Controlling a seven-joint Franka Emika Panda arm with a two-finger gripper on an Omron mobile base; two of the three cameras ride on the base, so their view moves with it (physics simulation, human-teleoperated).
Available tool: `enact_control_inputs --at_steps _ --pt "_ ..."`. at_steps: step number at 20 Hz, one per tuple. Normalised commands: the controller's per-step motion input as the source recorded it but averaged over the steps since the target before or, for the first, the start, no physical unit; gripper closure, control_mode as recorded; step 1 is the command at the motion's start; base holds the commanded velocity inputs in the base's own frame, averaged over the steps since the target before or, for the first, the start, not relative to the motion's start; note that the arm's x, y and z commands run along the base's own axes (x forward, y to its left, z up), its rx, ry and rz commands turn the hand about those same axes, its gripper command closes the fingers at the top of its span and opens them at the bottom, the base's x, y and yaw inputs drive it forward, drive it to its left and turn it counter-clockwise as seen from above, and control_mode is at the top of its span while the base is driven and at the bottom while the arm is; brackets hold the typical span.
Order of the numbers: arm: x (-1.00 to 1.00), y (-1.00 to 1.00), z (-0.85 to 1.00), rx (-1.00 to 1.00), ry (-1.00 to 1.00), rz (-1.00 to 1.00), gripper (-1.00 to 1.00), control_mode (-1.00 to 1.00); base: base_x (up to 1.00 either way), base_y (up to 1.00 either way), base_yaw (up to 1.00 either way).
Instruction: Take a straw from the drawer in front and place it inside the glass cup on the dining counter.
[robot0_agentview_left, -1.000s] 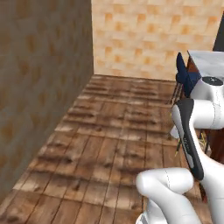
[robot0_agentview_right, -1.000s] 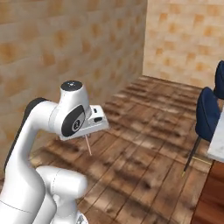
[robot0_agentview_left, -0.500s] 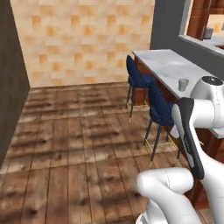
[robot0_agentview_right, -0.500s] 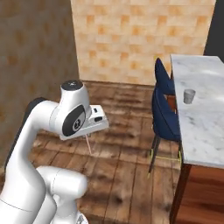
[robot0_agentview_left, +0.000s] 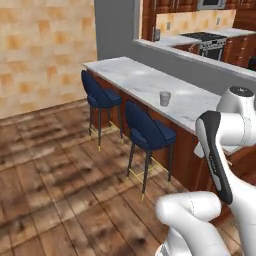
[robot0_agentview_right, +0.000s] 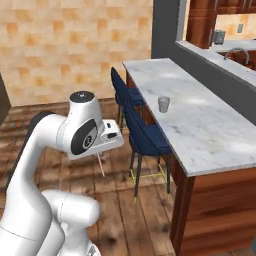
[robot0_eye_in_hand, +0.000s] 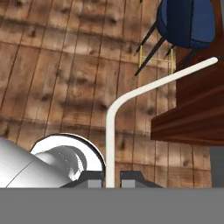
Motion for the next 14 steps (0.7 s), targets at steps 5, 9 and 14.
enact_control_inputs --at_steps 5,9,14 --pt "0.0 0.0 0.0 0.0 0.0 0.0 1.0 1.0 0.22 0.51 -0.67" --pt "0.0 0.0 0.0 0.0 0.0 0.0 1.0 1.0 0.01 0.6 -0.6" --pt "0.0 0.0 0.0 0.0 0.0 0.0 1.0 1.0 0.0 0.83 -0.51"
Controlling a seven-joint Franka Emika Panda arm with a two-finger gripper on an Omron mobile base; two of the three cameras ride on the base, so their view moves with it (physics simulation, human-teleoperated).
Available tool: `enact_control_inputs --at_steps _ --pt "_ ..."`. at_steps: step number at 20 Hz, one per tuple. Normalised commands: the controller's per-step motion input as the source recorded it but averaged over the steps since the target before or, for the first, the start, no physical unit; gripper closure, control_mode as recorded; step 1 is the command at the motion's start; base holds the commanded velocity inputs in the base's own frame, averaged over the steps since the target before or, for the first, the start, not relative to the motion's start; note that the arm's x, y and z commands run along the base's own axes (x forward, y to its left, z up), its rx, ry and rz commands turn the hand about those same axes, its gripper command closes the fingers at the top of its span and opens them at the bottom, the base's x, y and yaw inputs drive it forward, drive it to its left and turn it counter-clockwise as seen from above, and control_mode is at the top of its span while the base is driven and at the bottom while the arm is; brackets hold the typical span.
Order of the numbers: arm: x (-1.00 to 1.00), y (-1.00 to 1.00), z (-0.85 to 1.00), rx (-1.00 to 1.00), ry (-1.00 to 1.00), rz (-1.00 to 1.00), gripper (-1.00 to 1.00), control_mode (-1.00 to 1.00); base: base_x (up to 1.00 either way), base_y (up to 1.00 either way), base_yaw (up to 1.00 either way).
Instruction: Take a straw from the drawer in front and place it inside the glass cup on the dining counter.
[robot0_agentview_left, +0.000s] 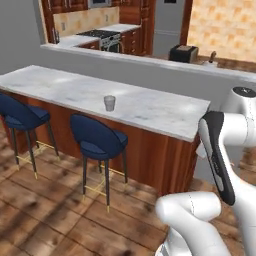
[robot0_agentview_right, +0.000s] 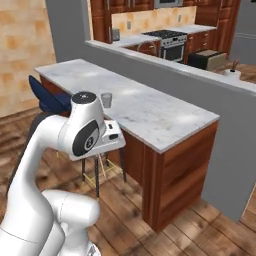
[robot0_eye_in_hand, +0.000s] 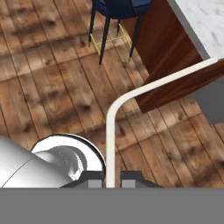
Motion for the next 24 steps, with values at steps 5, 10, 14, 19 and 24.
enact_control_inputs --at_steps 5,10,14,19,24 --pt "0.0 0.0 0.0 0.0 0.0 0.0 1.0 1.0 0.01 0.99 -0.43" --pt "0.0 0.0 0.0 0.0 0.0 0.0 1.0 1.0 0.19 1.0 -0.4" --pt "0.0 0.0 0.0 0.0 0.0 0.0 1.0 1.0 0.59 0.66 -0.41" --pt "0.0 0.0 0.0 0.0 0.0 0.0 1.0 1.0 0.72 0.28 -0.42" --pt "0.0 0.0 0.0 0.0 0.0 0.0 1.0 1.0 0.63 0.35 -0.43"
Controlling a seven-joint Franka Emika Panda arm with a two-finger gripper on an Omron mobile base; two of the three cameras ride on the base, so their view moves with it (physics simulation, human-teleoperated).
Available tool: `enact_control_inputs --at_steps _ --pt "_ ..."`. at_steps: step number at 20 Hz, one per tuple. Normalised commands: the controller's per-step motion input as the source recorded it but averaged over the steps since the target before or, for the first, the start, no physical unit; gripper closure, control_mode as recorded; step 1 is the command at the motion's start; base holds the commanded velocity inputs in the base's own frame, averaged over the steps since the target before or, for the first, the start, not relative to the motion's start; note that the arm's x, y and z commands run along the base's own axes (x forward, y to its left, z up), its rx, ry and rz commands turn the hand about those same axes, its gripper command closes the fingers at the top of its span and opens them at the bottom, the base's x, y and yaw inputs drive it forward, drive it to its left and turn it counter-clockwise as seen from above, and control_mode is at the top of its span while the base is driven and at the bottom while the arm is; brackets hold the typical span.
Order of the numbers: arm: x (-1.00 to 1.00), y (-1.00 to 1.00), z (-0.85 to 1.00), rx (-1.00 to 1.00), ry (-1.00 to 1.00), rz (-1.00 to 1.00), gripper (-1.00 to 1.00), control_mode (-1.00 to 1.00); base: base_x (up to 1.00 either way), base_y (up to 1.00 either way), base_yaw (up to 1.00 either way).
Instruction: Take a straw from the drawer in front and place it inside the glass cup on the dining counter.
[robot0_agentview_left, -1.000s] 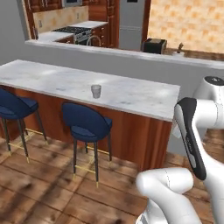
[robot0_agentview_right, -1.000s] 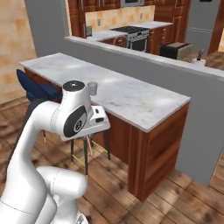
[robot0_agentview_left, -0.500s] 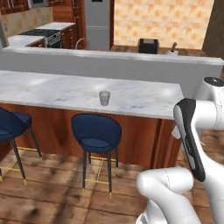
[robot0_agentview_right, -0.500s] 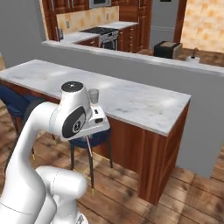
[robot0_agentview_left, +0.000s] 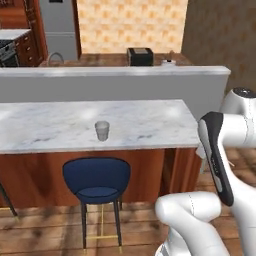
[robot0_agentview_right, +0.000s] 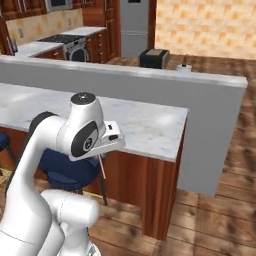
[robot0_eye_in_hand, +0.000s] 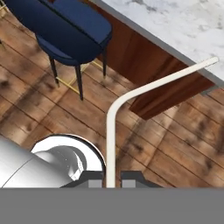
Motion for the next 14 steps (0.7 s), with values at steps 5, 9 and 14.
enact_control_inputs --at_steps 5,9,14 --pt "0.0 0.0 0.0 0.0 0.0 0.0 1.0 1.0 0.49 0.59 -0.37" --pt "0.0 0.0 0.0 0.0 0.0 0.0 1.0 1.0 0.44 0.75 -0.36" --pt "0.0 0.0 0.0 0.0 0.0 0.0 1.0 1.0 0.57 0.67 -0.31"
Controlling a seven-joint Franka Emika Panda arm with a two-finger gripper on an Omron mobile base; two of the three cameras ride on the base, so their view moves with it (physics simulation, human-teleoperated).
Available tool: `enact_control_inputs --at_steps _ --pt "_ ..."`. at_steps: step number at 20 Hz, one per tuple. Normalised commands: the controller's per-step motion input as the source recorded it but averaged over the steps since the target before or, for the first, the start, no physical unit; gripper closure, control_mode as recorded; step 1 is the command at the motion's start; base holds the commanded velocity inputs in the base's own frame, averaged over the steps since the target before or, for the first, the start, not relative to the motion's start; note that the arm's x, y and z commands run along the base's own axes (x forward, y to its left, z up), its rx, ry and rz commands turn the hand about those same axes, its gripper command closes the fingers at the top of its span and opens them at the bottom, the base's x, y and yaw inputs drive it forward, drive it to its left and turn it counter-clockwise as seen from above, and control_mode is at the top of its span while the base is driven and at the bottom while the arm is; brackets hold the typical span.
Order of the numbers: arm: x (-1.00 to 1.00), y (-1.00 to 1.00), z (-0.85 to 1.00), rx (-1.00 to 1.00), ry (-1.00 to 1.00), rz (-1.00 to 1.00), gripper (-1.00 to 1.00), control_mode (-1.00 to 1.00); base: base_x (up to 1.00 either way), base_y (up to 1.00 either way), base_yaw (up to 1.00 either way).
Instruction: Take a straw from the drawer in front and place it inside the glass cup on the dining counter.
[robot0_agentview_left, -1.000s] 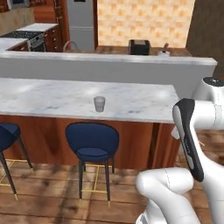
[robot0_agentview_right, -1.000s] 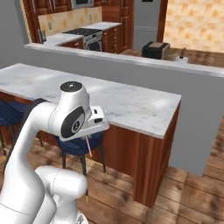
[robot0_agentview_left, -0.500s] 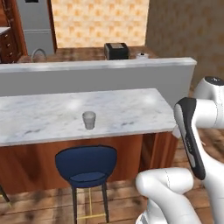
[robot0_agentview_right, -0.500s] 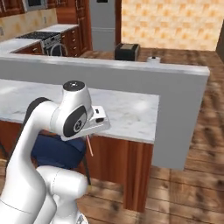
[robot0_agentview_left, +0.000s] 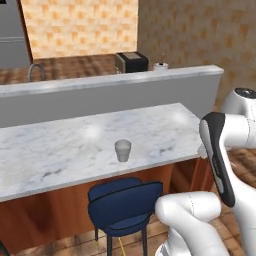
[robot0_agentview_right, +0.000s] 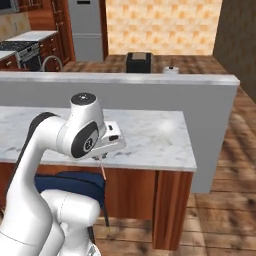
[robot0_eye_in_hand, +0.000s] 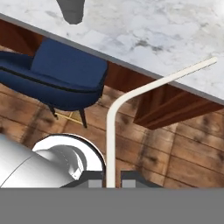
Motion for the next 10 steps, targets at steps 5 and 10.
enact_control_inputs --at_steps 5,10 --pt "0.0 0.0 0.0 0.0 0.0 0.0 1.0 1.0 0.94 0.3 -0.19" --pt "0.0 0.0 0.0 0.0 0.0 0.0 1.0 1.0 0.97 0.26 -0.05"
